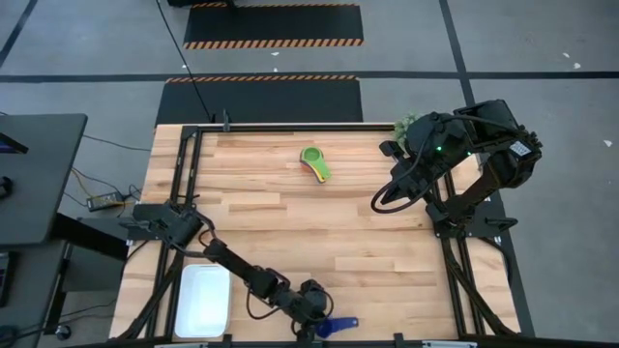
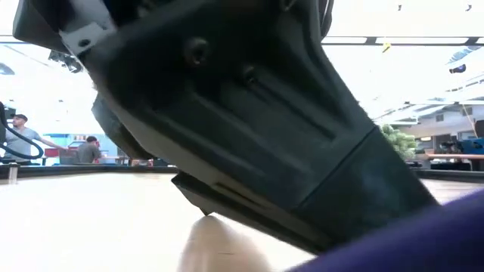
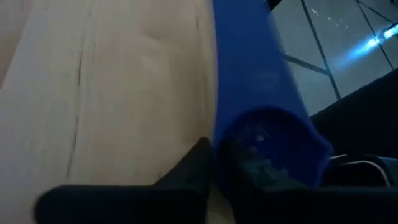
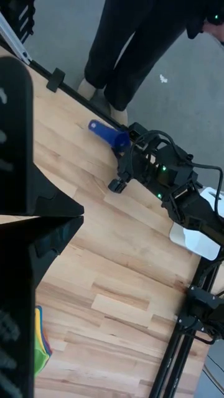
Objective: Nest measuring cups in basket
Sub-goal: Stack the dark blue measuring cup on top of the green measuring cup
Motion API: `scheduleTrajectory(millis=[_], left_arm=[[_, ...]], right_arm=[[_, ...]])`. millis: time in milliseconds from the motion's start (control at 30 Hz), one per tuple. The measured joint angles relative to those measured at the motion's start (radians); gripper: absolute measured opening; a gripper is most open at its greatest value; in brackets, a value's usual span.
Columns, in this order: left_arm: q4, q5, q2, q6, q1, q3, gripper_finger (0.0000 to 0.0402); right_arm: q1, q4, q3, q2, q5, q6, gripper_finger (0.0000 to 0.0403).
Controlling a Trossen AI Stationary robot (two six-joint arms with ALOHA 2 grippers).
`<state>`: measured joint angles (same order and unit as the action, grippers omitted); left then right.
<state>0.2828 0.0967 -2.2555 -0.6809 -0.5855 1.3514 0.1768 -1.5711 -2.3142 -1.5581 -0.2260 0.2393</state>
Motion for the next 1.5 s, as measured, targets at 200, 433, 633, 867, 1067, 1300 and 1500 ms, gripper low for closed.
scheduleTrajectory(millis=[200, 433, 633, 867, 1067, 1300, 1500], left_arm=[[-0.005, -0.013, 0.012, -0.044, 0.021, -0.001, 0.0012], [-0.232, -0.026, 0.131, -0.088, 0.104, -0.007, 0.0009], [-0.523, -0.023, 0.29, -0.211, 0.209, -0.005, 0.0009], [-0.812, -0.023, 0.493, -0.011, 0.342, -0.004, 0.0008], [-1.038, -0.144, 0.648, 0.32, 0.536, -0.003, 0.0008], [-1.142, -0.354, 0.689, 0.773, 0.813, -0.003, 0.0008], [-1.101, -0.434, 0.682, 1.171, 0.996, -0.003, 0.0008]], right_arm=[[0.0, 0.0, 0.0, 0.0, 0.0, 0.0, 0.0004], [0.0, 0.0, 0.0, 0.0, 0.059, 0.016, 0.0004], [0.0, 0.0, 0.0, 0.0, 0.122, 0.038, 0.0003], [-0.008, 0.0, 0.0, 0.0, 0.212, 0.052, 0.0002], [-0.039, 0.007, -0.001, -0.025, 0.321, -0.105, 0.0002], [-0.095, 0.015, -0.001, -0.055, 0.408, -0.354, 0.0002], [-0.134, 0.012, -0.001, -0.079, 0.508, -0.56, 0.0001]])
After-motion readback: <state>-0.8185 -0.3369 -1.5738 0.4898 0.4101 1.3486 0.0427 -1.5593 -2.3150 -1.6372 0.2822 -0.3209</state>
